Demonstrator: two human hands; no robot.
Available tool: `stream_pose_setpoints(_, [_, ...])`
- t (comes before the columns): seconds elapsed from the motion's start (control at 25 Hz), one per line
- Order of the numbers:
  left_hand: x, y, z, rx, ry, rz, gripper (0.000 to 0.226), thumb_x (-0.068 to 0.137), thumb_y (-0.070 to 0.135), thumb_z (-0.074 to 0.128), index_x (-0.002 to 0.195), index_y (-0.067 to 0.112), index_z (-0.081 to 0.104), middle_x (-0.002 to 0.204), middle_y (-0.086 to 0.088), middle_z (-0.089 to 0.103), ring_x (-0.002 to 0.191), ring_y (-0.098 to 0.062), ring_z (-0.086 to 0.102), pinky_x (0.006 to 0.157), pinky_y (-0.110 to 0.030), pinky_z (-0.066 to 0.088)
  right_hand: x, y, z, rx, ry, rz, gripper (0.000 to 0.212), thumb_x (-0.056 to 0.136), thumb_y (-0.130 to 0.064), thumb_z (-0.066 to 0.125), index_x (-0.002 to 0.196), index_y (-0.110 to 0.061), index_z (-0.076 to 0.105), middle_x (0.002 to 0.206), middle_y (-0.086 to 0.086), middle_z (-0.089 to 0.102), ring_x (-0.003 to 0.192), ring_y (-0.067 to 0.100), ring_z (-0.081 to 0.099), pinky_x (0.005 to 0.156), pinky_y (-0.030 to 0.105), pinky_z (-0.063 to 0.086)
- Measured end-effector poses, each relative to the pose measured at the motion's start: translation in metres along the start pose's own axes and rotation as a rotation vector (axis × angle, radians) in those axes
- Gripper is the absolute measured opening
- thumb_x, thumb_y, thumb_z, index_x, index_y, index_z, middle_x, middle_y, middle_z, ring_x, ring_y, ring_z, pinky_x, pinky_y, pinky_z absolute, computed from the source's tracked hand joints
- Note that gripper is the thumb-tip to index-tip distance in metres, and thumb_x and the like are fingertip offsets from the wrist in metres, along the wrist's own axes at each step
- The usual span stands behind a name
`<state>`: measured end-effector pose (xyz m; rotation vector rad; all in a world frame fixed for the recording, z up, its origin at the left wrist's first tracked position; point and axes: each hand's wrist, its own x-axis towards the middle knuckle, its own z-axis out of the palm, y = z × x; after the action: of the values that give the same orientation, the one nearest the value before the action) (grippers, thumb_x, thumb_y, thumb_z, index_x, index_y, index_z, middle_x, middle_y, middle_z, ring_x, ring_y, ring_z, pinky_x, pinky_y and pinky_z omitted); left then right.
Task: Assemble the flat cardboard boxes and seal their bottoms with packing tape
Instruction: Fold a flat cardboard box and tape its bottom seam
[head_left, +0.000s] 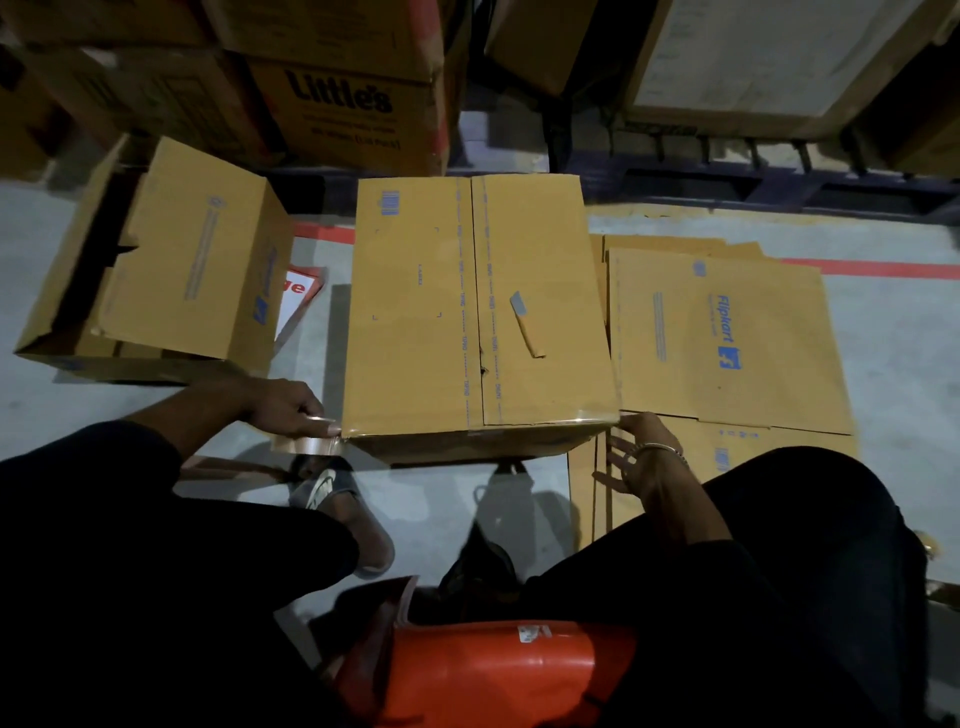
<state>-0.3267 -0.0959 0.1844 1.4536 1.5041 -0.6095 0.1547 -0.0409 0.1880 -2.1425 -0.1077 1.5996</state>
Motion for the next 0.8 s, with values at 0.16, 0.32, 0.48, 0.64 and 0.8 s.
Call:
stream_pose_setpoints(0.16, [0.004,-0.003,0.0,0.0,-0.049,0.014,0.053,0.102,0.059,0.051,0.07,0.017,0.044,0.073,0.001,0.04,0.066,-0.013,0.04,0.055,-0.012,0.033,-0.001,0.001,0.007,-0.097,0.048,-0.004,0.021,0.085,-0.027,0.066,0.093,-0.008,0.062,0.099,0.009,0.061,0.086,0.029,0.056,0.066,0.057,0.061])
stream_pose_setpoints(0.32, [0.002,-0.006,0.001,0.008,-0.041,0.011,0.057,0.097,0.068,0.051,0.065,0.021,0.041,0.071,0.0,0.038,0.064,-0.016,0.038,0.064,-0.025,0.033,-0.038,0.019,0.035,-0.474,0.513,-0.865,0.022,0.086,-0.021,0.068,0.108,-0.017,0.067,0.114,0.008,0.065,0.109,0.03,0.054,0.09,0.04,0.05])
stream_pose_setpoints(0.48, [-0.004,-0.001,-0.005,0.021,-0.071,-0.007,0.06,0.097,0.068,0.052,0.061,0.021,0.041,0.063,0.002,0.037,0.055,-0.016,0.035,0.061,-0.03,0.03,-0.113,0.077,0.124,-0.814,-0.117,-1.188,0.018,0.083,-0.034,0.077,0.095,-0.036,0.063,0.094,-0.005,0.063,0.087,0.011,0.059,0.068,0.029,0.051])
stream_pose_setpoints(0.64, [0.003,-0.004,-0.006,0.002,-0.071,-0.011,0.056,0.097,0.062,0.058,0.063,0.02,0.046,0.065,0.0,0.041,0.061,-0.021,0.036,0.066,-0.032,0.032,-0.139,0.119,0.21,-1.037,-0.335,-1.201,0.022,0.077,-0.035,0.079,0.074,-0.027,0.059,0.078,-0.002,0.063,0.084,0.023,0.059,0.061,0.029,0.043])
stream_pose_setpoints(0.8, [0.007,-0.003,-0.008,-0.026,-0.078,-0.031,0.055,0.097,0.06,0.06,0.063,0.02,0.045,0.065,0.001,0.041,0.063,-0.022,0.036,0.067,-0.033,0.031,-0.131,0.116,0.22,-1.225,-0.331,-1.194,0.007,0.076,-0.021,0.076,0.078,-0.02,0.069,0.079,0.003,0.071,0.081,0.029,0.067,0.061,0.029,0.046])
